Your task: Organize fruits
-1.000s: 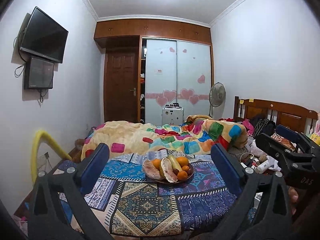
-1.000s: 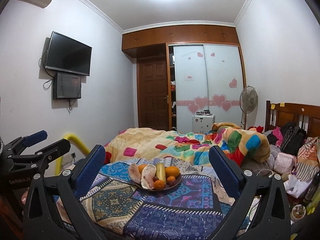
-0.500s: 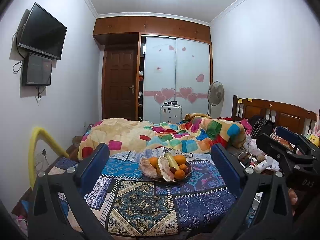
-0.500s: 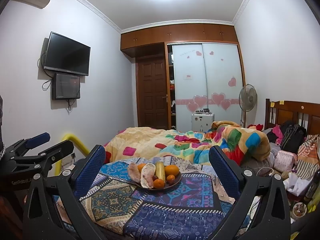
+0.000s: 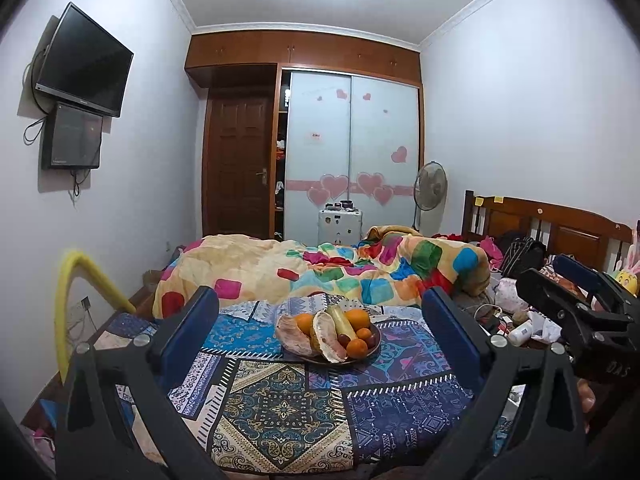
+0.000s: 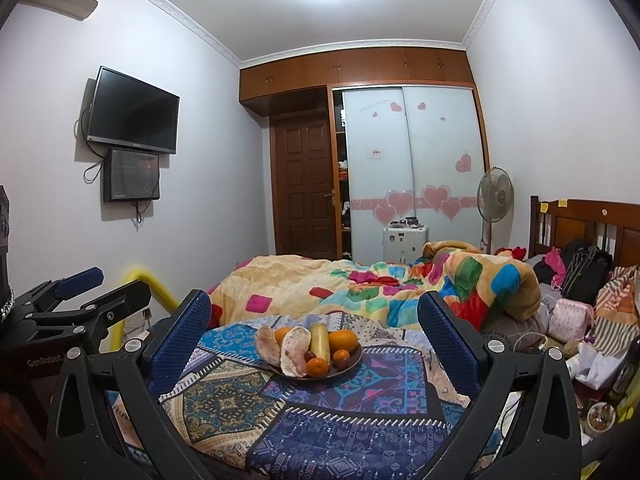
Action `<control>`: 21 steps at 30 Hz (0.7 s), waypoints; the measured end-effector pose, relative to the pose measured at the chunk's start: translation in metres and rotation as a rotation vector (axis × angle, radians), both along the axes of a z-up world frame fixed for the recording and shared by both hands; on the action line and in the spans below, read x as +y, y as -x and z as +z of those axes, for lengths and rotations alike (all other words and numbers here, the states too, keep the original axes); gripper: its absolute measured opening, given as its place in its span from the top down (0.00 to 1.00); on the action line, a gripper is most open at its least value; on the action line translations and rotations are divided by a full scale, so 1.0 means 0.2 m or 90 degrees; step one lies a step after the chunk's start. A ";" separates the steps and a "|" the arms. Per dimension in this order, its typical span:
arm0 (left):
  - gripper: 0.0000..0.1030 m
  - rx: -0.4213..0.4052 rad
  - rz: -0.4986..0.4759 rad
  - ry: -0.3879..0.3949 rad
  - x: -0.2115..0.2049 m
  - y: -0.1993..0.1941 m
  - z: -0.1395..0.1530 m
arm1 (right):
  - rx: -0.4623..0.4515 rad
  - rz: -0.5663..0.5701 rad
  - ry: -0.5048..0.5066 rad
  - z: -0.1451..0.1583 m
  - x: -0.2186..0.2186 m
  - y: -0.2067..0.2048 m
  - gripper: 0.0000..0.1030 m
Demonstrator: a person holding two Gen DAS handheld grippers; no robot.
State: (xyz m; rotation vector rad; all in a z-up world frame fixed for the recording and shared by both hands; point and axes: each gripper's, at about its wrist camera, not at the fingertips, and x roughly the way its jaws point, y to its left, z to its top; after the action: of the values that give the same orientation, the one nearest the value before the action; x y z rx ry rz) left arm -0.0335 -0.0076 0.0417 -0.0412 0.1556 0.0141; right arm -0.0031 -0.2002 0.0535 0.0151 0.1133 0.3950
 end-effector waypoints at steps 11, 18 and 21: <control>0.00 0.000 -0.002 -0.001 -0.01 -0.01 0.00 | 0.000 -0.001 -0.001 0.00 0.00 0.00 0.00; 0.00 0.005 -0.003 0.003 -0.01 -0.02 -0.01 | 0.000 -0.001 -0.002 0.00 0.00 0.00 0.00; 0.00 0.004 -0.003 0.003 0.00 -0.03 -0.01 | 0.000 -0.001 -0.001 0.00 0.00 0.00 0.00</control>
State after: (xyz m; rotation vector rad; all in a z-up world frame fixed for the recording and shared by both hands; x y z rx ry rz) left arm -0.0281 -0.0084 0.0394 -0.0457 0.1627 0.0094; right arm -0.0032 -0.2010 0.0528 0.0173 0.1135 0.3941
